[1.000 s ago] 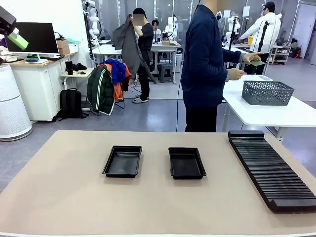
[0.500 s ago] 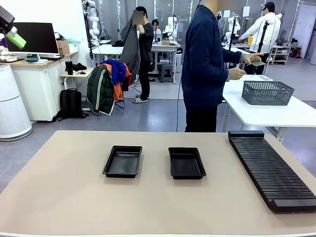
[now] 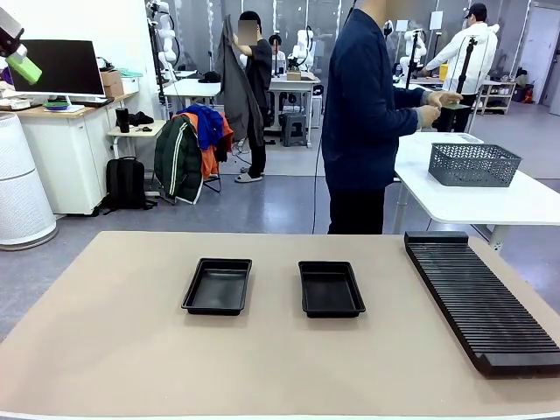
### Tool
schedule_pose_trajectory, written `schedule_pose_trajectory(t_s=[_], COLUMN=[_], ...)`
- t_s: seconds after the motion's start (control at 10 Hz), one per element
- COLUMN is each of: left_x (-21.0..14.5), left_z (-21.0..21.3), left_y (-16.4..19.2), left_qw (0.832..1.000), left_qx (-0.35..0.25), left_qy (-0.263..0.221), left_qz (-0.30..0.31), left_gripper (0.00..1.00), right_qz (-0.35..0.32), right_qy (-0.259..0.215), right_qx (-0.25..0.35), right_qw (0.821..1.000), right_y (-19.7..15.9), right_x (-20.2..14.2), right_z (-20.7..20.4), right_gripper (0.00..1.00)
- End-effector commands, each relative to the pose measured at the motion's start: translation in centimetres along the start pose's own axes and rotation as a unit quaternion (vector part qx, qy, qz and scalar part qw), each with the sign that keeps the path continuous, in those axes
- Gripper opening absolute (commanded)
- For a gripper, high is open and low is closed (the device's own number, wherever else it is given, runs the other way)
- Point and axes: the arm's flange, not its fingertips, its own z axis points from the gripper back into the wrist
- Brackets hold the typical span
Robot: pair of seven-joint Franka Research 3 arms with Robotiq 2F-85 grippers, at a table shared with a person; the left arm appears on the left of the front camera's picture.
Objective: Inspect and transfer BCBs to ESD trays.
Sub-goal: Pick up the Blank PCB from the PCB Rack and place it in the left ESD tray.
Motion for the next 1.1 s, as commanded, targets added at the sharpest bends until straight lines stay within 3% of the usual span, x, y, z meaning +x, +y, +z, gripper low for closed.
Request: schedule_pose_trajectory(t_s=[0.0, 0.6, 1.0], left_x=[0.1, 0.0, 1.0], left_z=[0.4, 0.1, -0.3], left_y=[-0.1, -0.1, 1.8], left_qw=[1.000, 1.000, 0.999], left_qx=[0.016, 0.004, 0.014], left_qy=[0.011, 0.000, 0.004], left_qz=[0.018, 0.001, 0.037], left_gripper=[1.00, 1.00, 1.00], right_qz=[0.010, 0.000, 0.000], right_qy=[-0.003, 0.001, 0.001], right_qx=[0.002, 0.000, 0.000], right_qw=[1.000, 1.000, 1.000], right_y=[-0.3, 0.0, 0.0], right_x=[0.0, 0.0, 0.0], right_z=[-0.4, -0.1, -0.1], right_gripper=[1.00, 1.00, 1.00])
